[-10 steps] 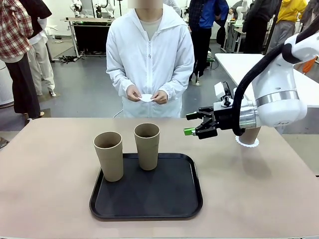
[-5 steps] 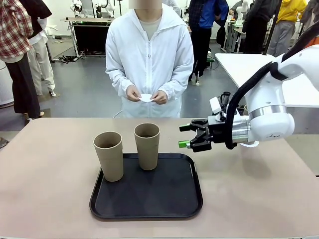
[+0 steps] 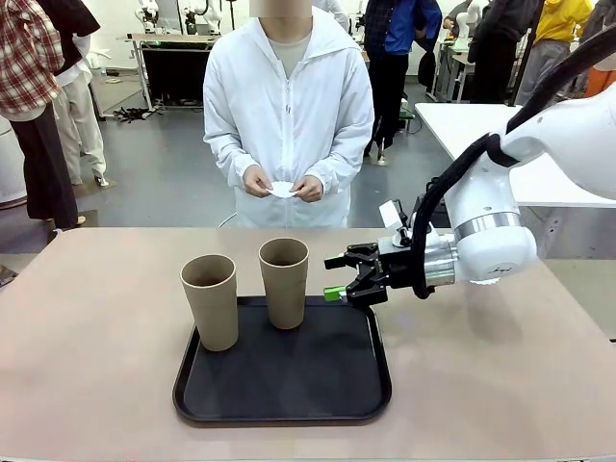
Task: Place coasters on the table and set cups on them.
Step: Take one Reusable plastic cup from the Flat Tray and place it on a coaster set by the human.
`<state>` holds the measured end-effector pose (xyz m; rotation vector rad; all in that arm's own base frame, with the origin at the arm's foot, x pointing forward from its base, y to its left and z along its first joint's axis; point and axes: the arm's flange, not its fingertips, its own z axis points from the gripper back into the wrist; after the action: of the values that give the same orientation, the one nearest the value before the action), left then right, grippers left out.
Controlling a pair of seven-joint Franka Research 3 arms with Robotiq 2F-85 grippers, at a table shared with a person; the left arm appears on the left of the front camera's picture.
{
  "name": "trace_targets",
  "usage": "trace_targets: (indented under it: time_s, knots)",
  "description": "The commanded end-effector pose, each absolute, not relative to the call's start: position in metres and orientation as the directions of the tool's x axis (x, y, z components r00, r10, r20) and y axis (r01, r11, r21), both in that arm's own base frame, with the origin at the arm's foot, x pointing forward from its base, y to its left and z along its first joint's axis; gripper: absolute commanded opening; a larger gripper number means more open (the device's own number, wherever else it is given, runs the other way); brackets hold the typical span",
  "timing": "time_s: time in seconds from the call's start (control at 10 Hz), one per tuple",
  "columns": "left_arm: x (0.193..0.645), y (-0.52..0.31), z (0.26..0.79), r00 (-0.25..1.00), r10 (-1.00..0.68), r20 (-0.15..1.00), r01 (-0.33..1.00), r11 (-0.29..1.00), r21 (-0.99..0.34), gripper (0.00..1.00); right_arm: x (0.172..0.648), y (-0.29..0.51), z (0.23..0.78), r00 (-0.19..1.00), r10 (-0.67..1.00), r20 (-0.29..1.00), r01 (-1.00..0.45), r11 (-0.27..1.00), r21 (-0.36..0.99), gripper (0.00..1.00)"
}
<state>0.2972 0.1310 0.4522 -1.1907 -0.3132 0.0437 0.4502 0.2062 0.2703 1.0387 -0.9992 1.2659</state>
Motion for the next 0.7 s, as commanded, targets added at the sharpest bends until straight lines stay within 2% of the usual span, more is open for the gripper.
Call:
trace_targets:
  time_s: [0.0, 0.6]
  knots:
    - [0.296, 0.132, 0.452, 0.952, 0.201, 0.23, 0.146, 0.363, -0.92, 1.0, 0.466, 0.218, 0.259, 0.076, 0.272, 0.959, -0.997, 0.039, 0.068, 1.0]
    - [0.296, 0.132, 0.452, 0.952, 0.201, 0.23, 0.146, 0.363, -0.92, 1.0, 0.477, 0.244, 0.245, 0.097, 0.291, 0.952, -0.995, 0.01, 0.098, 1.0]
